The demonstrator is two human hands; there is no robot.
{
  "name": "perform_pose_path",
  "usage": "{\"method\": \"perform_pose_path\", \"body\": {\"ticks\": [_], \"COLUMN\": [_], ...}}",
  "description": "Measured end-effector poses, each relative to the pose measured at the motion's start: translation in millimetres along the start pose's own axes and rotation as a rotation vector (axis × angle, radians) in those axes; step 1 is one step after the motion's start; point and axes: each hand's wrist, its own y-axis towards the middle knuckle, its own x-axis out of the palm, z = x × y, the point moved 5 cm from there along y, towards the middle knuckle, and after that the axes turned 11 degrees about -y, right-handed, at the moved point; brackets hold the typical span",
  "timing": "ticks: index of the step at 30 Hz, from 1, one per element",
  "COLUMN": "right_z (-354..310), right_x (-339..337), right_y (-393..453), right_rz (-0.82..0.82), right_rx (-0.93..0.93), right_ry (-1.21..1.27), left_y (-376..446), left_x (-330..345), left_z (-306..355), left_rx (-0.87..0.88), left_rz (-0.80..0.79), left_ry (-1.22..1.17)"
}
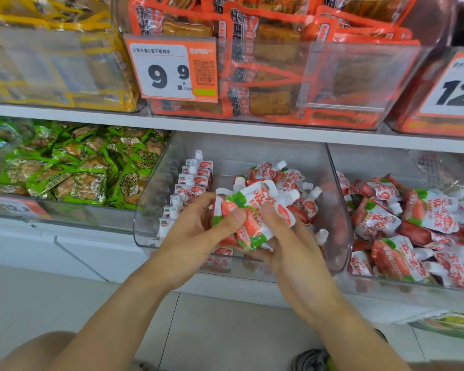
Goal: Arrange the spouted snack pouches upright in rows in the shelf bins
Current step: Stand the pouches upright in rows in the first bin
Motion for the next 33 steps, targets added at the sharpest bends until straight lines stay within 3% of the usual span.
{"method": "perform_pose_path", "body": {"ticks": [2, 7, 12, 16, 19, 23, 27, 33], "right_z": [-2.5, 0.3, -12.3, -35.3, -46.3, -41.0, -38.5, -25.8], "right_x": [1.1, -8.7, -22.0, -26.8, -31.9, -36.3, -23.7, -5.9], "right_y": [-1.0, 3.0, 13.5, 30.5, 39.1, 55.3, 84.2, 159.6], "right_rz": [-0.033, -0.231, -0.399, -0.311, -0.252, 0.015, 0.206, 0.153], "right_rx": [-0.102, -0.11, -0.09, -0.204, -0.207, -0.247, -0.364, -0.369], "right_ry": [-0.051, -0.054, -0.309, -0.648, -0.55, -0.443, -0.57, -0.955], "left_y": [-0.7, -5.4, -8.8, -6.1, -1.7, 2.3, 4.6, 2.9], "left_x": [0.4, 1.5, 1.7, -1.7, -17.0, -39.2, -41.0, -39.0], "left_z": [-1.1, 2.7, 8.5, 14.7, 22.2, 9.5, 4.4, 6.0], "left_rx": [-0.007, -0.035, 0.016, 0.185, 0.343, 0.217, 0.213, 0.249], "left_rz": [-0.032, -0.16, -0.268, -0.17, -0.076, -0.067, -0.094, -0.017], "left_ry": [0.032, 0.104, 0.26, 0.285, 0.698, 1.157, 1.18, 1.158]}}
